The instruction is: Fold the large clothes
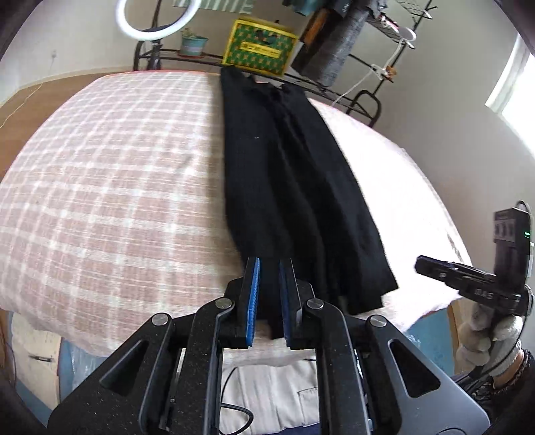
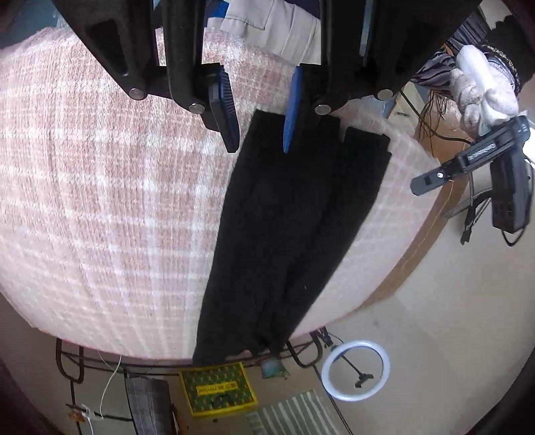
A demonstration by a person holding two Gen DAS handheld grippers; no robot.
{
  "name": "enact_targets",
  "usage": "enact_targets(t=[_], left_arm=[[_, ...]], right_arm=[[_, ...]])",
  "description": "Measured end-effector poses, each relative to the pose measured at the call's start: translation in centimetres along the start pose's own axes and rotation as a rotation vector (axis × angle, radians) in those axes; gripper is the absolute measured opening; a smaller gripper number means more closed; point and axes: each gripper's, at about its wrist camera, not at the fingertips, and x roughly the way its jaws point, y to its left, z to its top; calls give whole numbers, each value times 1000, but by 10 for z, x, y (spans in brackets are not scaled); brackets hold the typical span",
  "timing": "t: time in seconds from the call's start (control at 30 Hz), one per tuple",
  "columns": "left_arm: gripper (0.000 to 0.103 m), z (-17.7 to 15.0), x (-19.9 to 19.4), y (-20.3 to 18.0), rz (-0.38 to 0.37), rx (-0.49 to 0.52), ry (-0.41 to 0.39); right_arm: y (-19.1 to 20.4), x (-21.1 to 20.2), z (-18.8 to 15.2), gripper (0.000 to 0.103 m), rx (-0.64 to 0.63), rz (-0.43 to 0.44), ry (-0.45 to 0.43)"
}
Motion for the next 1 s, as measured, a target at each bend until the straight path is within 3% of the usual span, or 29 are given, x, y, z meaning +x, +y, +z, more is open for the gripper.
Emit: enact_targets(t=[0.1,0.2,0.37,0.43,0.53,0.6,0.67,0.7,0.73,0.77,0.83,0.9,1.0], left_arm=[[10,2,15,18,8,-25,38],[10,-2,38,10,20,-6,55],[10,-7,64,1,12,-3,100],[15,-10,63,-4,19,16,84],[16,-11,60,-4,-1,13,93],[18,-9,56,-1,-23,-5,114],[32,-7,51,6,-32,-34,119],[47,-6,49,12,-36,-60,111],[54,-6,48,19,-50,-102,112],[54,-6,49,26,-65,-142,122],[54,-7,50,38,-114,-219,133],[54,-7,50,40,-135,-238,139],[53,-9,53,37,-210,-251,173]], right_arm=[[19,2,7,29,-31,48,-46],[43,18,12,28,-88,49,-46],[59,61,5,28,-145,58,62],[64,81,-1,28,-163,61,129],[68,82,-6,30,-184,66,138],[64,69,-4,30,-148,149,141],[54,48,-3,36,-117,153,101],[48,38,-3,40,-112,124,74],[40,29,-2,49,-104,87,49],[30,23,-3,60,-83,58,28],[4,20,-3,66,-9,26,8],[-20,27,-6,64,82,29,26],[-42,38,-16,56,174,108,61]])
